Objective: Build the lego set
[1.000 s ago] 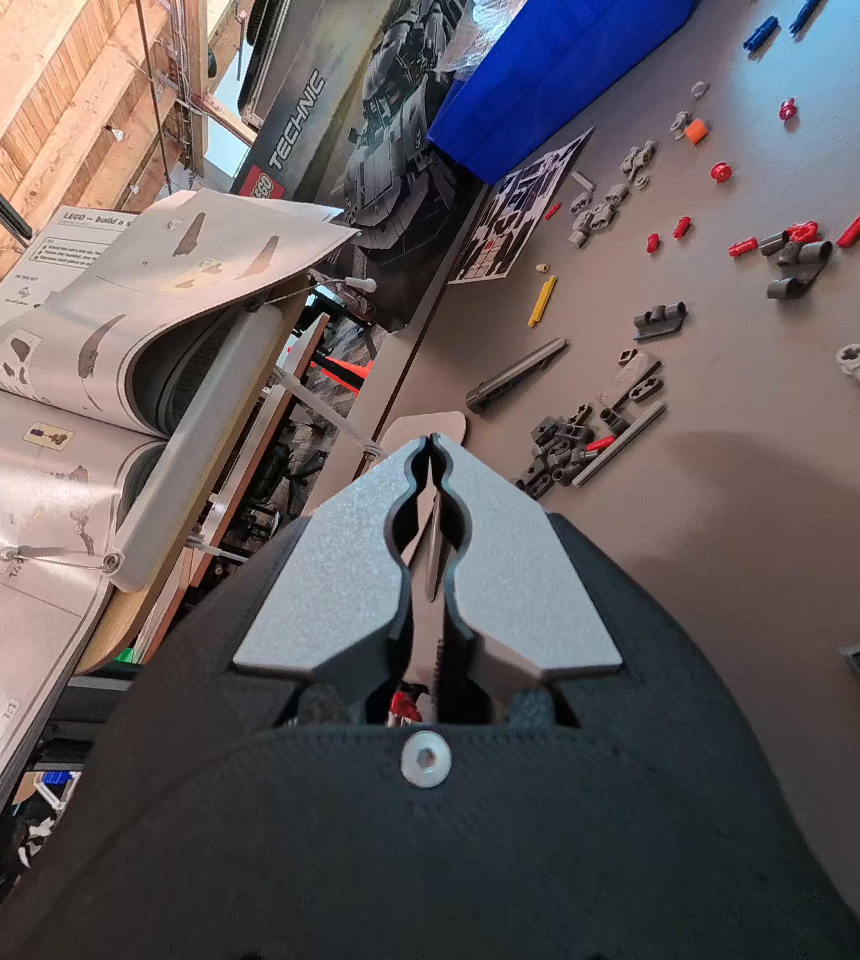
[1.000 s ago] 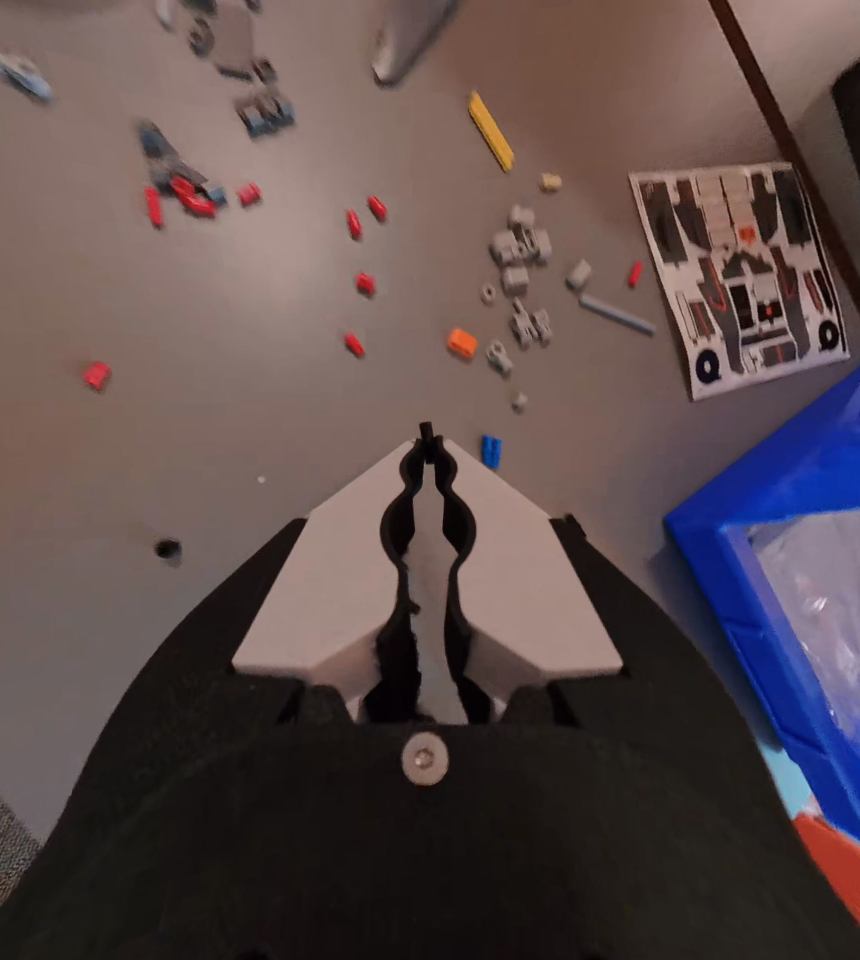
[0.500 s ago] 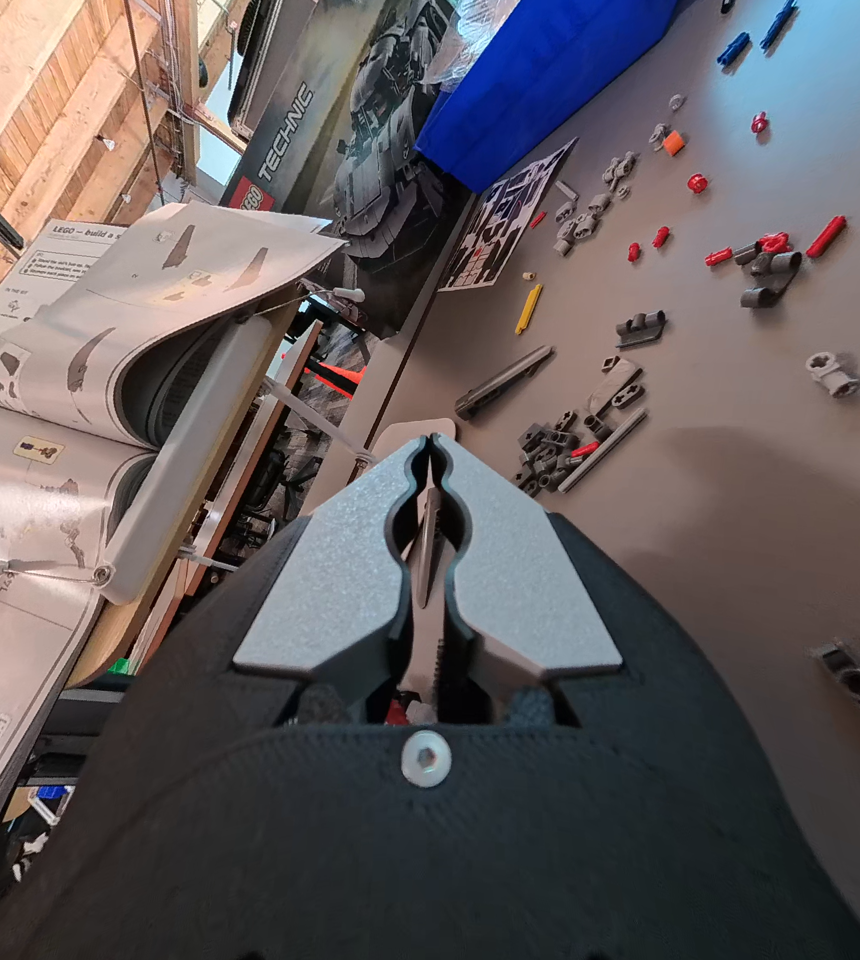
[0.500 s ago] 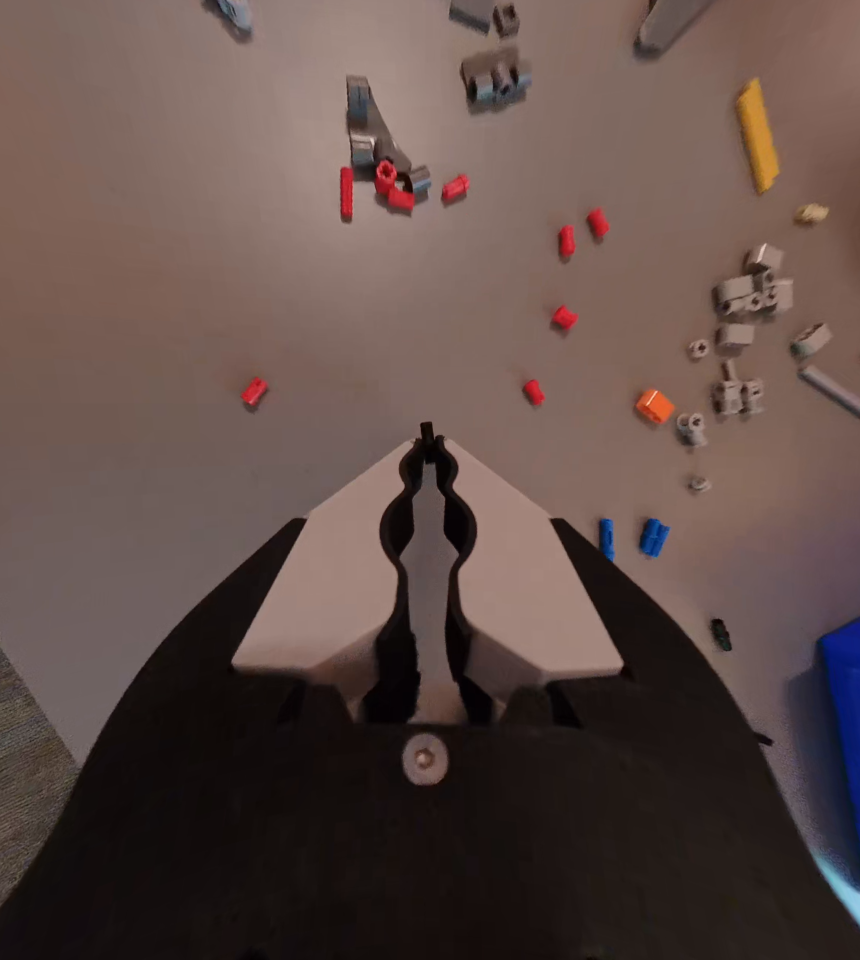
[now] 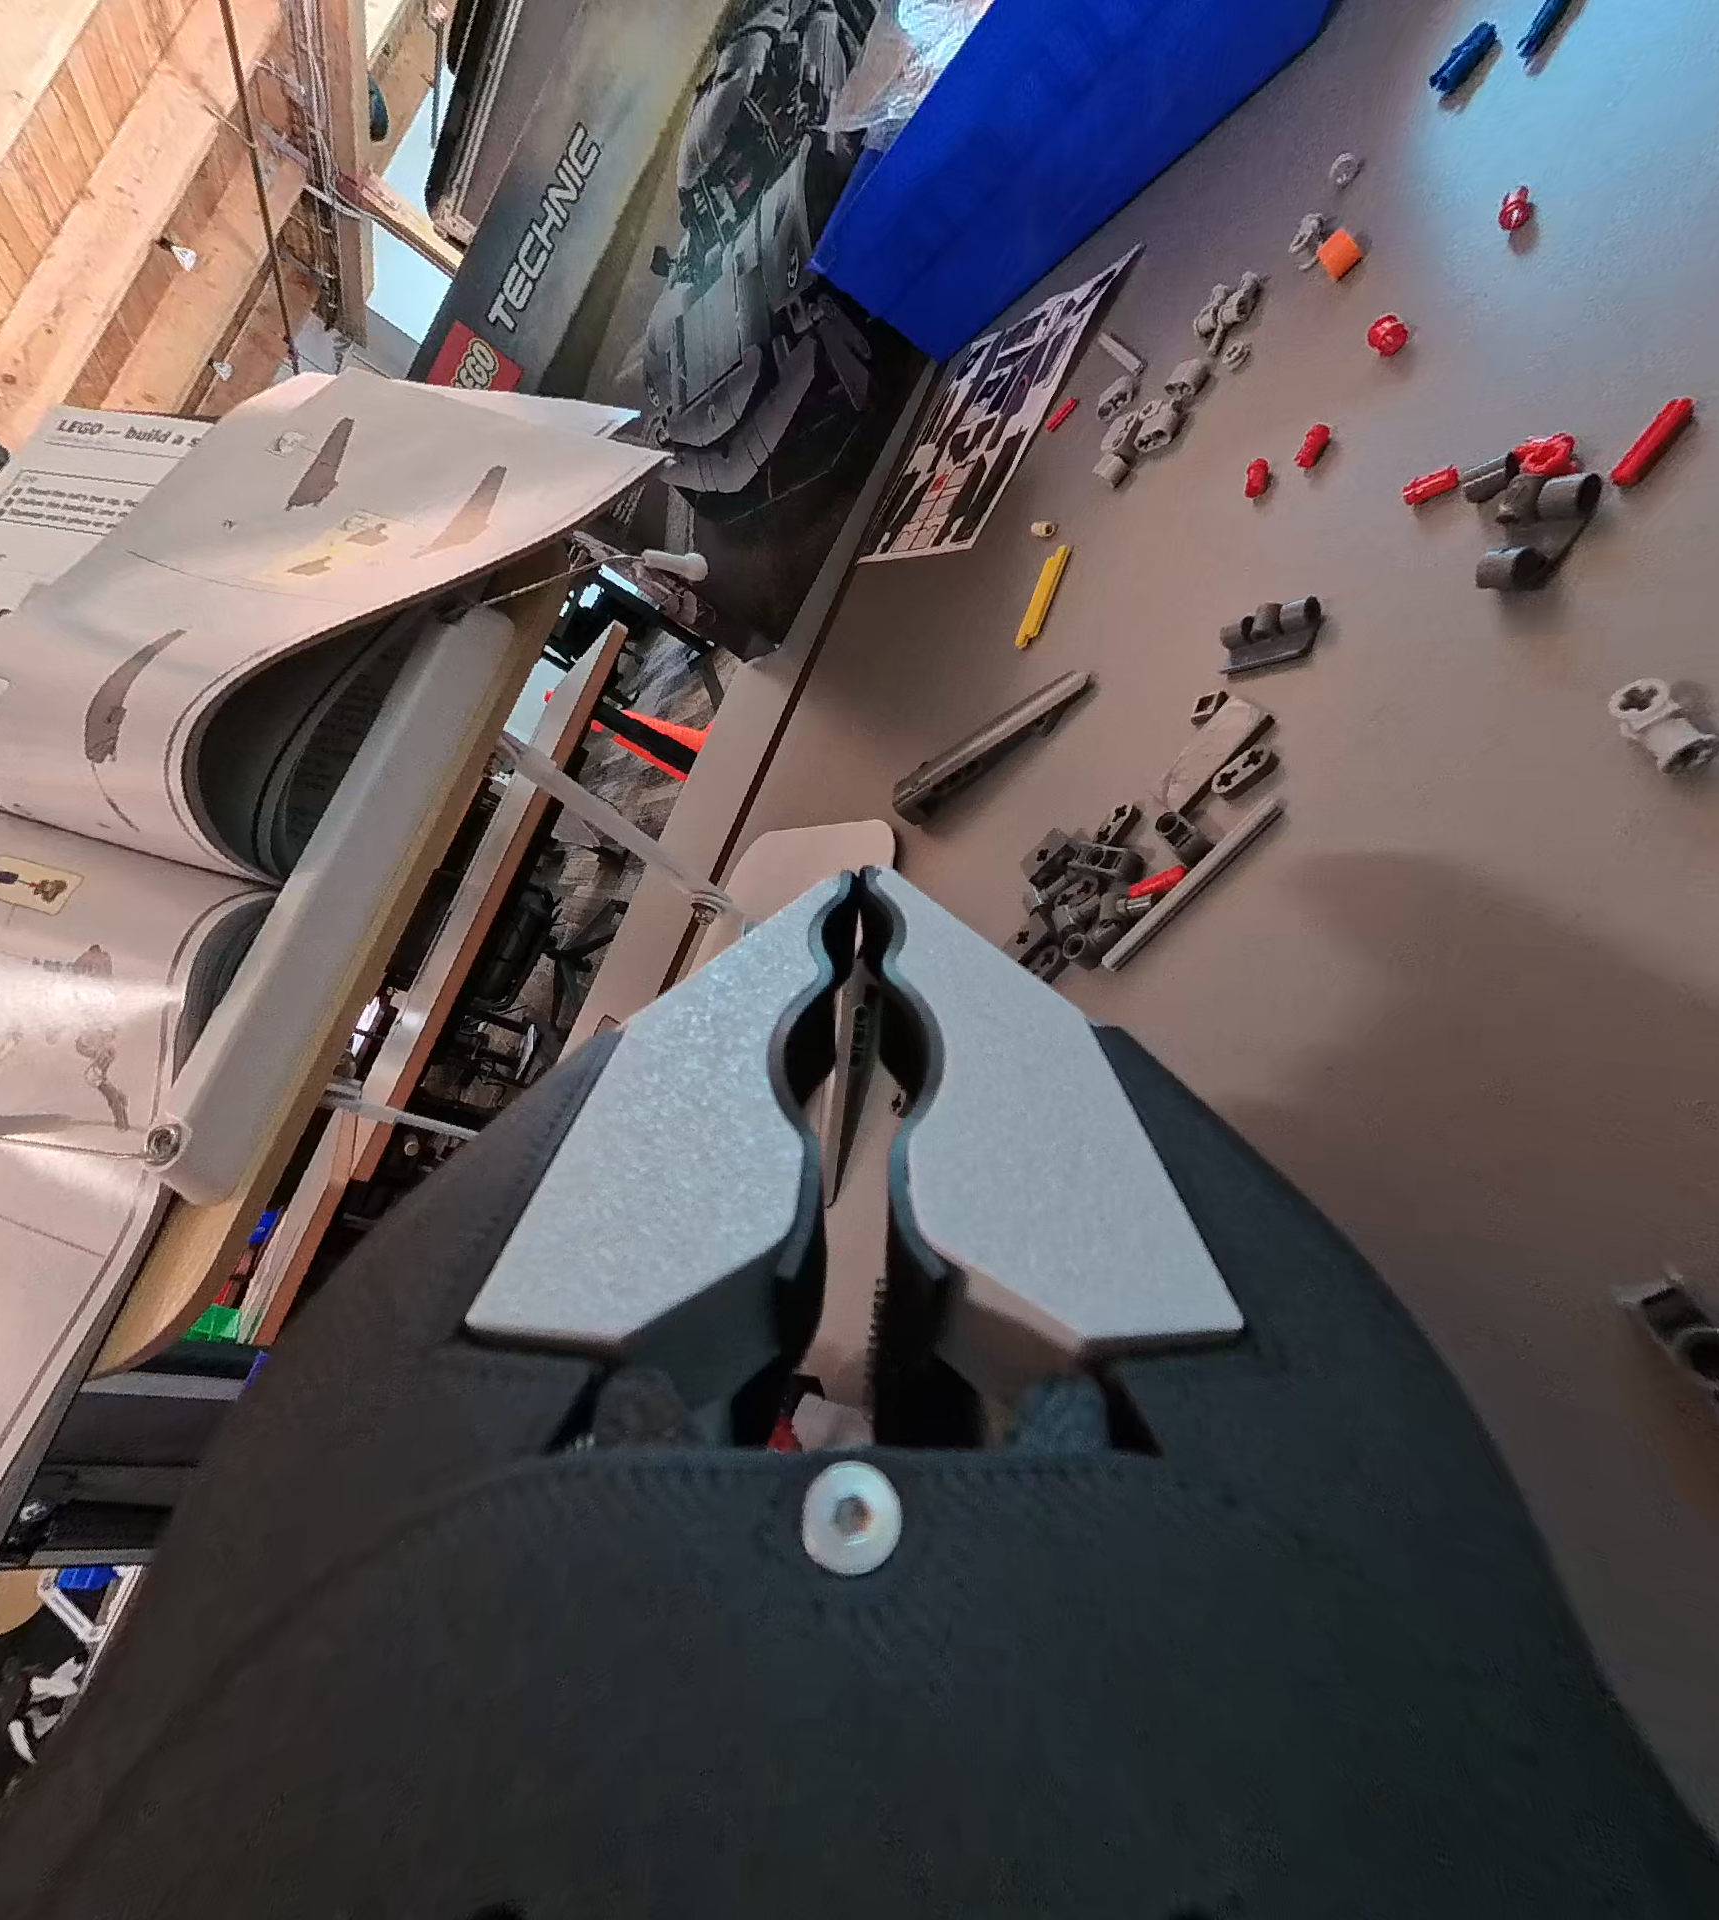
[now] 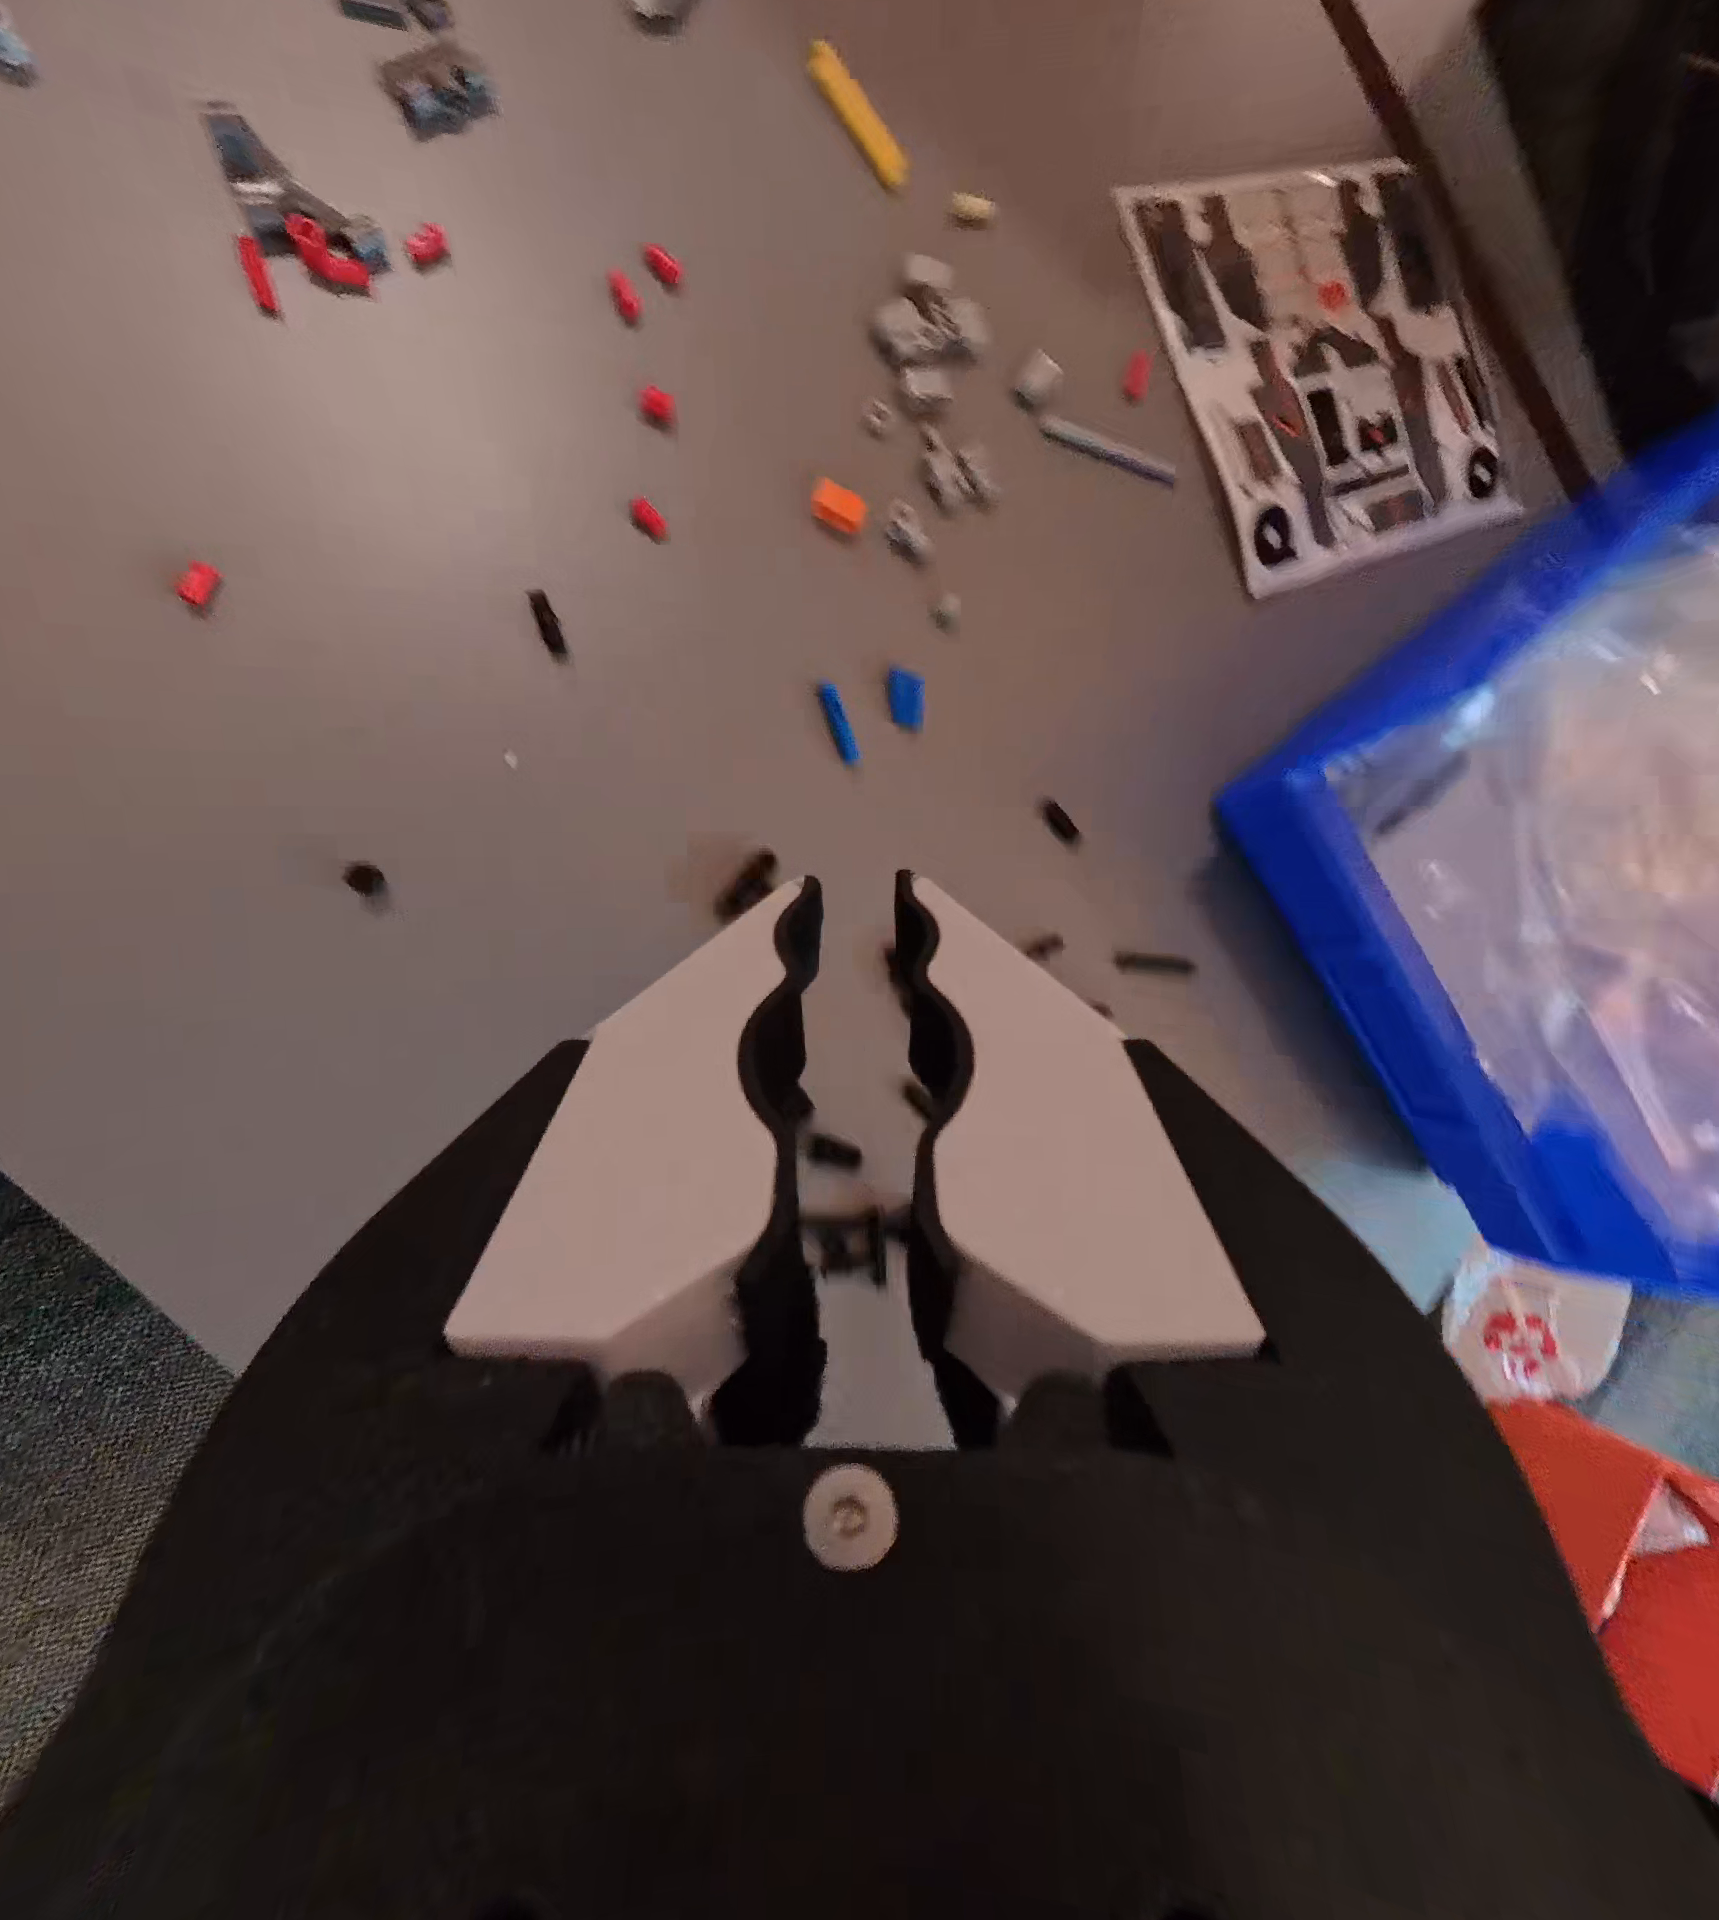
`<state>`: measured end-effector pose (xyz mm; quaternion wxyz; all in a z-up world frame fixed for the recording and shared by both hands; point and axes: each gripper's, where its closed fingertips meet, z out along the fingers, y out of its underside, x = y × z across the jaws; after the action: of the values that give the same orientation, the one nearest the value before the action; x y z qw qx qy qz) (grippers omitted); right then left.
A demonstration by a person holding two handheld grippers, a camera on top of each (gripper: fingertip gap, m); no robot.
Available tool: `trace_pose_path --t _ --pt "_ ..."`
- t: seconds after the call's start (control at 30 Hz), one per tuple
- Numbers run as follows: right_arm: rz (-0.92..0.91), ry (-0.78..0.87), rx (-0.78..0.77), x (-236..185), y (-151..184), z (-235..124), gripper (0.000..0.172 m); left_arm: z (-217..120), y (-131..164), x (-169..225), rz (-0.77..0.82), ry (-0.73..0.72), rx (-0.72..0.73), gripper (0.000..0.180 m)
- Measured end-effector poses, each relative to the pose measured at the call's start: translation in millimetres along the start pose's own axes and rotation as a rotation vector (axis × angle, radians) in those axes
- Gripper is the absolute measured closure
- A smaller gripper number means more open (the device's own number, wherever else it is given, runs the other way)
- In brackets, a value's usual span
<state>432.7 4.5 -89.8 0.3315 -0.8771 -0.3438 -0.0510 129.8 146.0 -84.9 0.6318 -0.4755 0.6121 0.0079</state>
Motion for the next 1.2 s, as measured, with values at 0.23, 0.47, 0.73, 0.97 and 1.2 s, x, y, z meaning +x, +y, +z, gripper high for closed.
trace_pose_path --t 0.23,0.47,0.73,0.97,1.2 --pt "0.057 0.084 -0.097 20 58 -26 0.160 3 2 6 0.006 0.015 -0.010 0.180" --pt "0.063 0.041 -0.102 23 78 -7 0.158 6 7 9 0.031 0.008 -0.035 0.180" --pt "0.036 0.022 -0.099 36 71 14 0.157 11 11 13 0.077 -0.001 -0.061 0.180" --pt "0.038 -0.022 -0.086 48 67 26 0.156 13 16 12 0.072 -0.002 -0.075 0.180" --pt "0.046 -0.032 -0.090 49 74 20 0.157 14 17 13 0.071 0.003 -0.078 0.180"
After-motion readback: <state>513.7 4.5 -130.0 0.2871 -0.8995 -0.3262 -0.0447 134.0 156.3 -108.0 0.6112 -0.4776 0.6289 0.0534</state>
